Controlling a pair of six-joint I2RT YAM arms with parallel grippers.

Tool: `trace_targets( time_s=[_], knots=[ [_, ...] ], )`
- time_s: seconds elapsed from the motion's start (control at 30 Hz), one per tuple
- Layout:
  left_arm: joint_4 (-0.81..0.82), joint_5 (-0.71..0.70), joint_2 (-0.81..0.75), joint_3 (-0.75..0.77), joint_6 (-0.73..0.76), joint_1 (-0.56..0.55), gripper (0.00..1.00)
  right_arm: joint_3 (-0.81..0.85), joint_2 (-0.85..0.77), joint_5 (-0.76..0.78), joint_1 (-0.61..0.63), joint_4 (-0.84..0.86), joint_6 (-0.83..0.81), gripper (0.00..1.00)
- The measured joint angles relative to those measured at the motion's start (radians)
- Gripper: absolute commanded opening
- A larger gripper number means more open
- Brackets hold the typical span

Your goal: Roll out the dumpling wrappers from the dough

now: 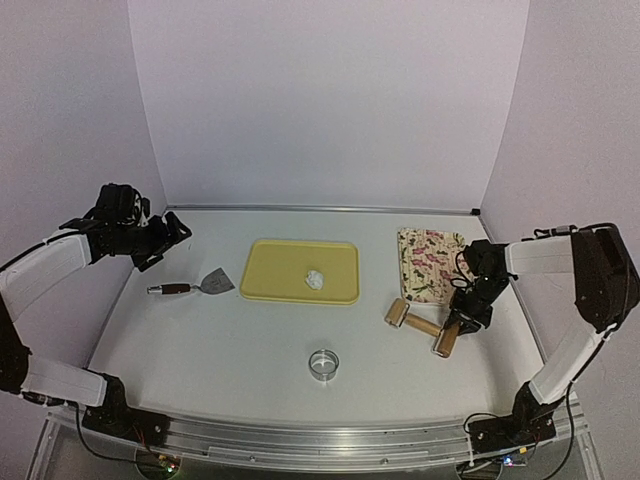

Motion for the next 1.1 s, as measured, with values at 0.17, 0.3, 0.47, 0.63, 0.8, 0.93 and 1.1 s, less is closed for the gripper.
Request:
trace_targets(
  time_s=[0.17,0.3,0.47,0.63,0.8,0.93,1.1],
  knots=[
    [0.022,0.047,0.014,0.01,-0.039,-0.079,0.96,0.003,-0.017,-0.008,0.02,0.006,-0.017,0.0],
    [0.038,0.121,0.087,0.076,-0.063,-0.178,0.96,0.013,-0.127,-0.019,0.057,-0.013,-0.021,0.0],
    [0.137,0.278,0.206,0.153,-0.091,-0.306,0.99,0.137,-0.258,-0.072,0.133,-0.025,-0.011,0.0],
    [0.23,0.435,0.301,0.182,-0.112,-0.387,0.99,0.256,-0.256,-0.133,0.194,-0.015,0.003,0.0],
    [0.318,0.567,0.401,0.208,-0.117,-0.439,0.99,0.334,-0.213,-0.241,0.229,0.011,0.038,0.0],
    [0.359,0.598,0.435,0.23,-0.084,-0.488,0.99,0.404,-0.174,-0.333,0.25,0.05,0.085,0.0],
    [0.47,0.483,0.419,0.224,0.079,-0.589,0.99,0.513,-0.121,-0.435,0.274,0.103,0.155,0.0]
  ],
)
